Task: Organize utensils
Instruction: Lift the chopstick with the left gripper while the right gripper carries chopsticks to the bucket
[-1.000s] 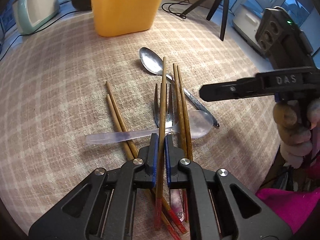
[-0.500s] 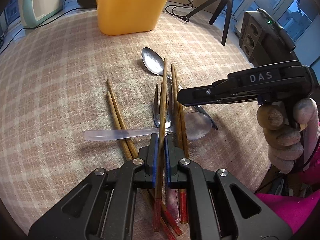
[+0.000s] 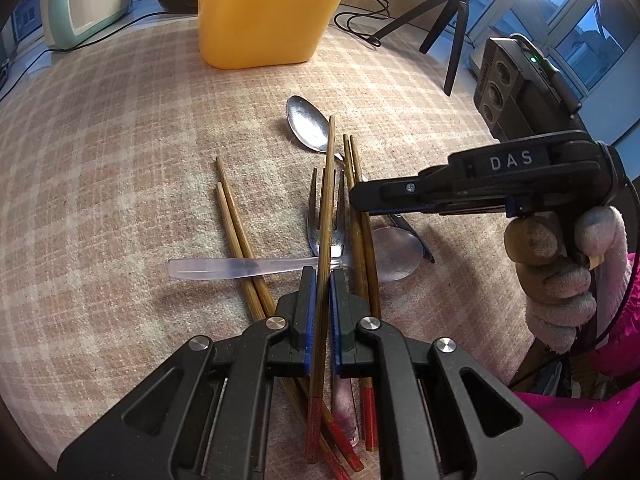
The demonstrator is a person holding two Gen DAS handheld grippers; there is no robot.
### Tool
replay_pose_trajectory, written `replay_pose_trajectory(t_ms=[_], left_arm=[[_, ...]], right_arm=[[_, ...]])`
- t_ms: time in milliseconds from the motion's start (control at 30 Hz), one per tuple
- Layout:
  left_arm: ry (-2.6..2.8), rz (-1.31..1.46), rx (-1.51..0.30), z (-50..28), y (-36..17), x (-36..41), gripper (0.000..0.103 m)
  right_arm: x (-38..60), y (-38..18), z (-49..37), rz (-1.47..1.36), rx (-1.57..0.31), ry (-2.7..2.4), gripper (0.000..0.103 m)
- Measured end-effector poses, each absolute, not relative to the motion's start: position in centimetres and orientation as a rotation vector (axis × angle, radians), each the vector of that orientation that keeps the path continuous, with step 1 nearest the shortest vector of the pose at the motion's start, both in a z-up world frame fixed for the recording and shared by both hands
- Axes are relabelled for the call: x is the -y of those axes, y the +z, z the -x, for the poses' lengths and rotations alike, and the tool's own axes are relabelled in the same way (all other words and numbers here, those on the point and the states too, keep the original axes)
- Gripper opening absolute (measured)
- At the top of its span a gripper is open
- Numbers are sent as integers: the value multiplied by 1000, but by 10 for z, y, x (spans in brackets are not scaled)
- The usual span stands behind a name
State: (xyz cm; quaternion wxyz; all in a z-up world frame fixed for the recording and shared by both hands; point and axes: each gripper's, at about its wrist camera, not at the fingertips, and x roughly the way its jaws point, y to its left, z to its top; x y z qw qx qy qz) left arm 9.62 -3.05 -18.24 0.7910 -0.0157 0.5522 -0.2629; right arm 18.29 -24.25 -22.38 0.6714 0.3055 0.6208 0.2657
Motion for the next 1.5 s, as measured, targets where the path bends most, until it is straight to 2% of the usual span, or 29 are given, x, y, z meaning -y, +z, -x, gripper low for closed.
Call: replay_pose_trajectory(t_ms=[367,900,1500], left_arm=[[-556,175,-1133,-95,-158,12,4],[-537,320,-897,-112,-86,-18,4],[-442,417,-660,-201,-23,-33,4]], right_arm=[[253,-177,-171,-598,-1298,609,4],[283,-70,-152,-419,-1013,550,3],[273,37,-155,-269,-715,513,3]])
